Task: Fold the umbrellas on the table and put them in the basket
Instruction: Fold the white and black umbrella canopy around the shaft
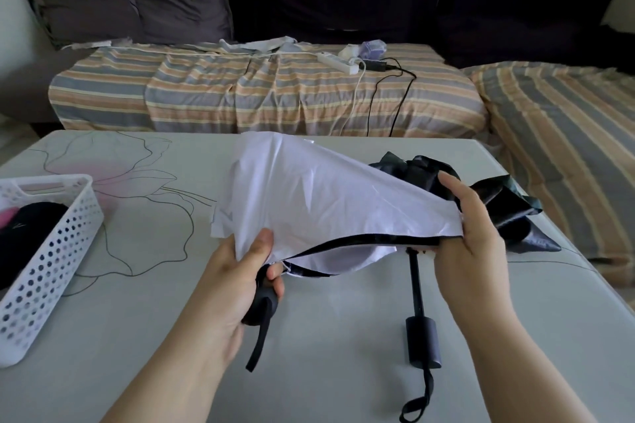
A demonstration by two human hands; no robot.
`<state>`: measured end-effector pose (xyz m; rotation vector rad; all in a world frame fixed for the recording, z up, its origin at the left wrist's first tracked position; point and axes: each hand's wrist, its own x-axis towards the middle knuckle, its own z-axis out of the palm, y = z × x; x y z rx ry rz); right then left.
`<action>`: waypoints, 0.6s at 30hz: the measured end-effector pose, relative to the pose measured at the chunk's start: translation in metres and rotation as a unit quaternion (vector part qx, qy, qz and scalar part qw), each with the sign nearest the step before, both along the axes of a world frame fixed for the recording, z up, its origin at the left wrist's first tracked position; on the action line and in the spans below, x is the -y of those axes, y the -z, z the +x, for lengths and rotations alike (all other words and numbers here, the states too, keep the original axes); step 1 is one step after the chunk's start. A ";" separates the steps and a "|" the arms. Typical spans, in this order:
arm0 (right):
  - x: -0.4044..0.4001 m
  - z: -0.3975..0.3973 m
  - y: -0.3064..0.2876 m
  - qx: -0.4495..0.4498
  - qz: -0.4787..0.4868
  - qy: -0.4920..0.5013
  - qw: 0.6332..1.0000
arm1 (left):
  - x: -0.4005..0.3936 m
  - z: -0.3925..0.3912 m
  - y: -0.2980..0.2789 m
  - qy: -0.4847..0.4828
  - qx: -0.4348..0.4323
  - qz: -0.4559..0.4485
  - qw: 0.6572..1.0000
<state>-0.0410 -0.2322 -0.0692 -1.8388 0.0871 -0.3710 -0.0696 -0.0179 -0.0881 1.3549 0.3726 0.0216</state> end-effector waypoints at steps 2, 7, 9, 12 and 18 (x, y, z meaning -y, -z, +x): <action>-0.002 -0.006 -0.001 0.050 -0.024 0.023 0.998 | 0.000 0.000 0.000 0.002 0.014 0.014 1.000; 0.017 0.002 -0.004 -0.025 -0.185 -0.092 0.978 | -0.010 0.000 0.002 0.005 0.044 0.071 0.997; 0.028 -0.002 -0.009 -0.126 -0.198 -0.278 0.931 | -0.022 0.002 0.006 0.006 0.051 0.112 0.992; 0.034 0.000 -0.014 -0.110 -0.087 -0.301 0.943 | -0.037 0.004 0.013 0.038 0.031 0.155 0.987; -0.014 0.002 -0.004 -0.076 -0.153 -0.240 0.956 | -0.033 0.005 0.024 0.078 0.028 0.161 0.983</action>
